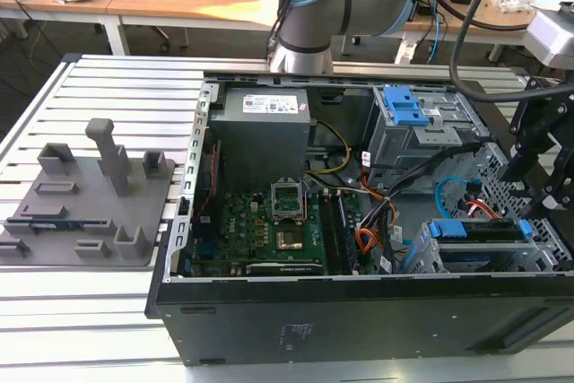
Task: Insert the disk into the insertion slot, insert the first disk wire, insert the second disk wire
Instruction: 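Insert the first disk wire, then insert the second disk wire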
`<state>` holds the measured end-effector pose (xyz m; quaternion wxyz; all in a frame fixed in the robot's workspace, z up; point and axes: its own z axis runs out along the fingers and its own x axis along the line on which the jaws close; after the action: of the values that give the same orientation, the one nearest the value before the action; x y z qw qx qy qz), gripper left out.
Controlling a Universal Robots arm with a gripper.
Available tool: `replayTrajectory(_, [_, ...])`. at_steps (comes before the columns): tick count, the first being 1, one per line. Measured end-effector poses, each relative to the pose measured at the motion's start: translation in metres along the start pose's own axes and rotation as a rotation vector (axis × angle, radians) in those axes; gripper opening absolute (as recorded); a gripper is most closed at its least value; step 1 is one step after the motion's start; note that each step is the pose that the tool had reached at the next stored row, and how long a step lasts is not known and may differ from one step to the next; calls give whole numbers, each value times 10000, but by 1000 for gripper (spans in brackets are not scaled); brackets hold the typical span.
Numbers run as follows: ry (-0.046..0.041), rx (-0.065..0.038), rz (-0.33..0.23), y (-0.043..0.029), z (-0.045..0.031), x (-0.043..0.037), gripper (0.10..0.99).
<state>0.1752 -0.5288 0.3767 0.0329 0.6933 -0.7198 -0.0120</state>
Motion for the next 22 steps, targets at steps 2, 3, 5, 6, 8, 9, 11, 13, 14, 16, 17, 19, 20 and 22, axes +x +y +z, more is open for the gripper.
replayTrajectory(2, [1, 0, 0, 0, -2, 0, 541])
replayTrajectory(3, [1, 0, 1, 0, -3, 0, 541])
replayTrajectory(5, [0, 0, 0, 0, -4, 0, 541])
replayTrajectory(6, [1, 0, 0, 0, -5, 0, 541])
replayTrajectory(8, [1, 0, 0, 0, -7, 0, 541])
replayTrajectory(9, [1, 0, 0, 0, -8, 0, 541])
replayTrajectory(11, [1, 0, 0, 1, -9, 0, 541])
replayTrajectory(13, [1, 1, 0, 1, -13, 0, 541])
replayTrajectory(14, [10, 1, -1, -2, -16, -13, 541])
replayTrajectory(16, [189, 4, 11, -2, -18, -116, 541])
replayTrajectory(17, [434, -7, 27, -1, -19, -180, 541])
replayTrajectory(19, [1338, -48, 83, 11, -23, -370, 541])
replayTrajectory(20, [1683, -16, 109, 62, -10, -454, 541])
replayTrajectory(22, [1768, 105, 128, 151, 14, -525, 541])
